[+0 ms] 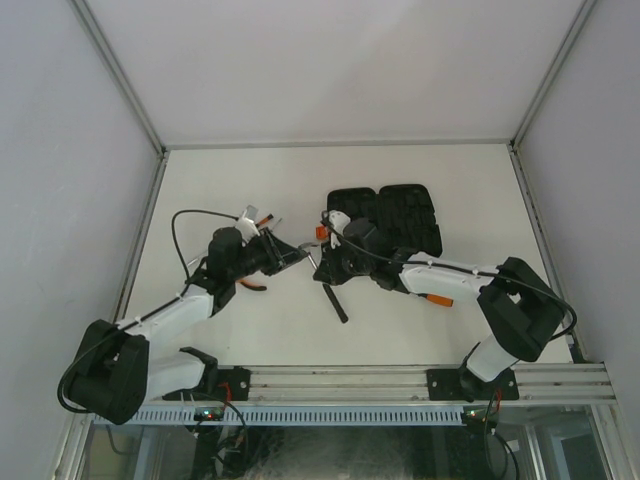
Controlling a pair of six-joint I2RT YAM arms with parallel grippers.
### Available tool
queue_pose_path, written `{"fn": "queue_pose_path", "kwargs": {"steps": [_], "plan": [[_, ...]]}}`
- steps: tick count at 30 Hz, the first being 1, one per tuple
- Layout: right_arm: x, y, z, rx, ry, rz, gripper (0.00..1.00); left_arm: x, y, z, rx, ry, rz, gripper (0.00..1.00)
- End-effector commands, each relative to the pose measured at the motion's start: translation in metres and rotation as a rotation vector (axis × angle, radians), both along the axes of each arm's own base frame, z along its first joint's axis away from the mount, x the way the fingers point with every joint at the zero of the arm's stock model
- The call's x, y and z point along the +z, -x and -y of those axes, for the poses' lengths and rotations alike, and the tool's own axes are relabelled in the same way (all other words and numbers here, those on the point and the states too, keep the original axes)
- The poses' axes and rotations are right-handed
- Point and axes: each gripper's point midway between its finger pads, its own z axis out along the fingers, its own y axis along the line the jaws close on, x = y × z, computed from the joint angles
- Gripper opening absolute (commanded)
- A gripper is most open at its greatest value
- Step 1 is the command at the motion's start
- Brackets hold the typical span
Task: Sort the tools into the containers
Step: Pick up the hammer at the center of the board.
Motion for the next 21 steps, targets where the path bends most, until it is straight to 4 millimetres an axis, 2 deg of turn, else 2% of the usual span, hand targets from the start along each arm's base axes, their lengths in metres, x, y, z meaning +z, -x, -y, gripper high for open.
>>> {"fn": "queue_pose_path", "kwargs": {"steps": [1,4,6,11,15,21], "plan": [[0.016,-0.002,-0.007,0.020,-0.038,0.041,0.06,0.052,-0.009,0.007,-0.021,0.053,0.147,0.04],[0.024,-0.002,-0.004,0.005,-0.048,0.044,0.00,0.061,-0.010,0.006,-0.014,0.047,0.166,0.18],[0.032,-0.005,0.001,-0.022,-0.062,0.038,0.00,0.065,-0.011,0.004,-0.006,0.032,0.178,0.31],[0.044,-0.017,0.026,-0.129,-0.111,0.012,0.00,0.074,-0.016,-0.002,0.011,-0.029,0.212,0.49],[0.054,-0.031,0.060,-0.242,-0.106,0.035,0.00,0.075,-0.021,-0.003,0.021,-0.055,0.217,0.54],[0.061,-0.047,0.128,-0.443,-0.084,0.050,0.00,0.059,-0.043,-0.001,0.033,-0.141,0.174,0.54]]}}
